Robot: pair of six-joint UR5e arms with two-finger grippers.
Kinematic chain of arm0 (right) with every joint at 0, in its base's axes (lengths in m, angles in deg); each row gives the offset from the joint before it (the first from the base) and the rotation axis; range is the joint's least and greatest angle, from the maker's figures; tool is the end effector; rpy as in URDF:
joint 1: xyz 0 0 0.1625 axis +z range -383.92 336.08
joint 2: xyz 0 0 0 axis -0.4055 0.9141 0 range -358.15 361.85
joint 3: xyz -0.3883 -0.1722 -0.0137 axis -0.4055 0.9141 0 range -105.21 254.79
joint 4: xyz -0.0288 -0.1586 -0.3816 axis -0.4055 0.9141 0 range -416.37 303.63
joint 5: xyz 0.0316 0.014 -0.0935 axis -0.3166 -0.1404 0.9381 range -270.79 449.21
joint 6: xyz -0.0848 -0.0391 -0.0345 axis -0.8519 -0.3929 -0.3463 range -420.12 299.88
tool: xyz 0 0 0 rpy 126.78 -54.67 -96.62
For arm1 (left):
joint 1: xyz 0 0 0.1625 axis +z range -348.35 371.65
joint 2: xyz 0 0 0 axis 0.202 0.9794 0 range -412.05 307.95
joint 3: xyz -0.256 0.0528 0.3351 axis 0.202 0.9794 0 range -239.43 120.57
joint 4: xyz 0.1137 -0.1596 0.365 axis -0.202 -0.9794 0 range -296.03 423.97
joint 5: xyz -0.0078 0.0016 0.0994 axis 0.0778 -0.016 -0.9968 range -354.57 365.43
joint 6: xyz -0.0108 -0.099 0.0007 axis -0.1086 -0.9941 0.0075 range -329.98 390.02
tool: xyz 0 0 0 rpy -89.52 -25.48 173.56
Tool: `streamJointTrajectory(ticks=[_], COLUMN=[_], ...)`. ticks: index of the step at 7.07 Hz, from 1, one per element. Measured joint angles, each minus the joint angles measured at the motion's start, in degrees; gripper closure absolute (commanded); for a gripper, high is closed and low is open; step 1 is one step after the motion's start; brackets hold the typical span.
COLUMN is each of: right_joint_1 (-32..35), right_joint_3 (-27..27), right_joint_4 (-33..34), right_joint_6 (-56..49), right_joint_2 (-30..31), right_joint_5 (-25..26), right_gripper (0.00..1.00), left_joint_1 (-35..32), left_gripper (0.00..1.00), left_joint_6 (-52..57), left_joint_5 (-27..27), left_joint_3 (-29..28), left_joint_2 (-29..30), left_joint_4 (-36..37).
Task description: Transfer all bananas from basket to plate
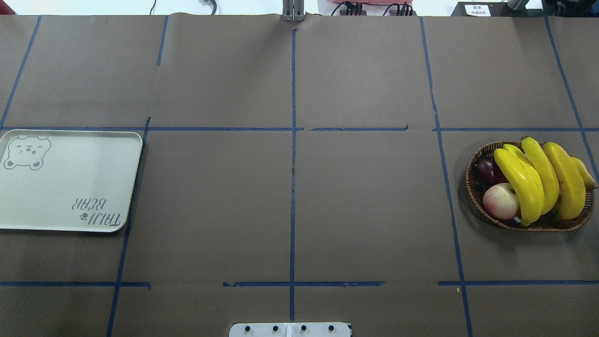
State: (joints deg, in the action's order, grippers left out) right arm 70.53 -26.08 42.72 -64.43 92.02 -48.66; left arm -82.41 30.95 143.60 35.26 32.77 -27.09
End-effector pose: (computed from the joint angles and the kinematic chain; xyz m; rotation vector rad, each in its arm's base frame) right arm 0.0969 -0.4796 0.5786 0.0900 -0.8310 -0.0093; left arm -0.0912 -0.4488 0.6546 0.0460 0.8395 -0.0473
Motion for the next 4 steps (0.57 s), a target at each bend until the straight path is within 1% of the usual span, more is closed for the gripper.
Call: streamJointTrajectory(ticks=[1, 2, 4], right_joint_1=[-0.9, -3.7, -10.7], right_joint_3=[-2.0, -3.7, -9.5], right_joint_4=[0.0, 0.0, -0.1], right_joint_6=[0.1, 0.9, 8.7], right_joint_2=[-1.5, -2.1, -2.6], right_joint_5=[0.2, 0.3, 0.9], right_gripper=[0.0, 0.0, 0.0], left_joint_1=[0.0, 0.0, 0.0], left_gripper=[0.0, 0.0, 0.0], left_joint_6=[0.0, 0.0, 0.1], left_joint_5=[0.0, 0.0, 0.1], left_joint_3=[0.3, 0.5, 0.5], left_joint_2=[-0.1, -0.1, -0.2], left_joint_4=[0.0, 0.0, 0.0])
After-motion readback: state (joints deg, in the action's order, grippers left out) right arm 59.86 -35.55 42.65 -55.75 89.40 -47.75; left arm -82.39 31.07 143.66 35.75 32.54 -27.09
